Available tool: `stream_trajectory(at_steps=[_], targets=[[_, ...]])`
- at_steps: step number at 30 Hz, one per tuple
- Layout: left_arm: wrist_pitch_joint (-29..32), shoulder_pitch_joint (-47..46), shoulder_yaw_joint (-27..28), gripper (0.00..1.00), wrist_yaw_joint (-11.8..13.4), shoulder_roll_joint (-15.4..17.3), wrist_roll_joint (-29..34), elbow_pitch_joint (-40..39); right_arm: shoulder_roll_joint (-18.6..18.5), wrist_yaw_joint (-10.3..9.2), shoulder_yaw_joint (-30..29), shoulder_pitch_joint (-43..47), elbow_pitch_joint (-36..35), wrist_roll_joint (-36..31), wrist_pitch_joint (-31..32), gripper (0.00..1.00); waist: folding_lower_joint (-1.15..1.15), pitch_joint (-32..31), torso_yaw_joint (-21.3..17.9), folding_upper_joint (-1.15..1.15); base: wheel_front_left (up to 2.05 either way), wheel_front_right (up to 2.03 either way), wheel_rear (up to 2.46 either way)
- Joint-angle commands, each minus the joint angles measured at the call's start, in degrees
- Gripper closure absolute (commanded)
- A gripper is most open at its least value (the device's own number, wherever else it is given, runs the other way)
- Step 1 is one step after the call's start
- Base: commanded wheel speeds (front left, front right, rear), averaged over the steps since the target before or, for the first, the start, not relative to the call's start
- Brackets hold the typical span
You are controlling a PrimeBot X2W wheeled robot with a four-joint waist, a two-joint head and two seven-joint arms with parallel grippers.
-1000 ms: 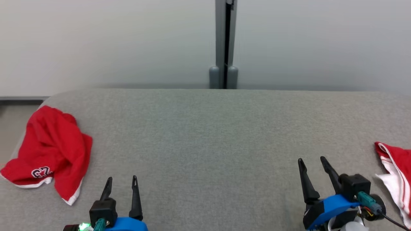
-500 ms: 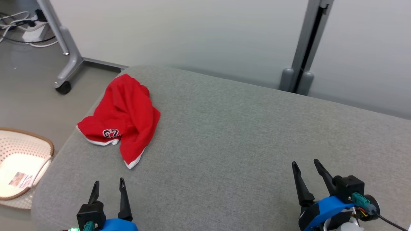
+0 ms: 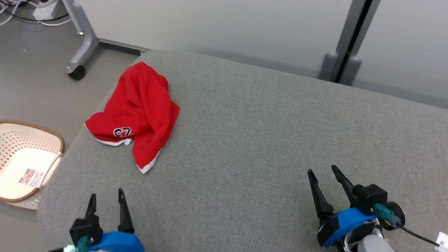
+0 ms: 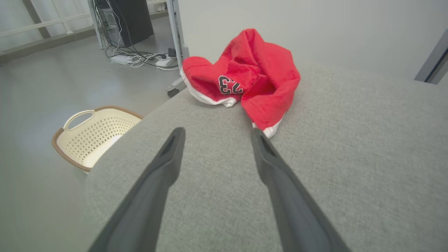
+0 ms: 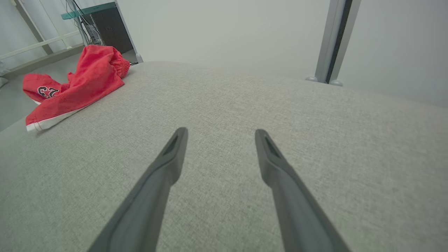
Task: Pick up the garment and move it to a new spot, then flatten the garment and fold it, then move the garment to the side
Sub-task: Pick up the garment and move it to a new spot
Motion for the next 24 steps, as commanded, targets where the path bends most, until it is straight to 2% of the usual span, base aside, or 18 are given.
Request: stream_trajectory(at_steps=[1,9,14,20,21,22,24], targets=[[0.0,-2.1,0.4,0.0,-0.3,0.0,-0.2,0.3,-0.2,-0.02,0.1,-1.1,-0.5,-0.5,-0.2,0.0,0.0,0.8,-0.6,-0.01,0.0,0.0,0.0],[0.0,-13.5,4.4,0.0,-1.1,1.1,-1.2,7.6,-0.2,-0.02,1.2,-4.7,-3.1,-3.6,-0.2,0.0,0.0,8.4,-6.1,-0.01,0.0,0.0,0.0],[0.0,-21.1,5.2,0.0,-1.8,2.9,-1.4,17.6,-0.2,-0.02,1.1,-6.5,-4.3,-4.7,-0.2,0.0,0.0,12.2,-8.9,-0.01,0.0,0.0,0.0],[0.1,-27.1,5.3,0.0,-1.4,3.6,-2.0,28.2,-0.2,-0.02,0.4,-7.2,-4.6,-4.5,-0.2,0.0,0.0,13.9,-11.1,-0.01,0.0,0.0,0.0],[0.1,-27.4,5.0,0.36,-1.9,3.5,-2.0,29.3,-0.2,-0.02,0.3,-7.2,-4.5,-4.3,-0.2,0.0,0.0,13.8,-11.3,-0.01,0.0,0.0,0.0],[0.1,-27.7,4.8,0.97,-2.3,3.4,-2.1,30.1,-0.2,-0.02,0.2,-7.1,-4.4,-4.2,-0.2,0.0,0.0,13.7,-11.5,-0.01,0.0,0.0,0.0],[0.0,-28.3,4.6,1.0,-3.0,3.3,-2.1,30.6,-0.2,-0.02,-0.1,-6.9,-4.2,-4.0,-0.2,0.0,0.0,13.2,-11.6,-0.01,0.0,0.0,0.0]])
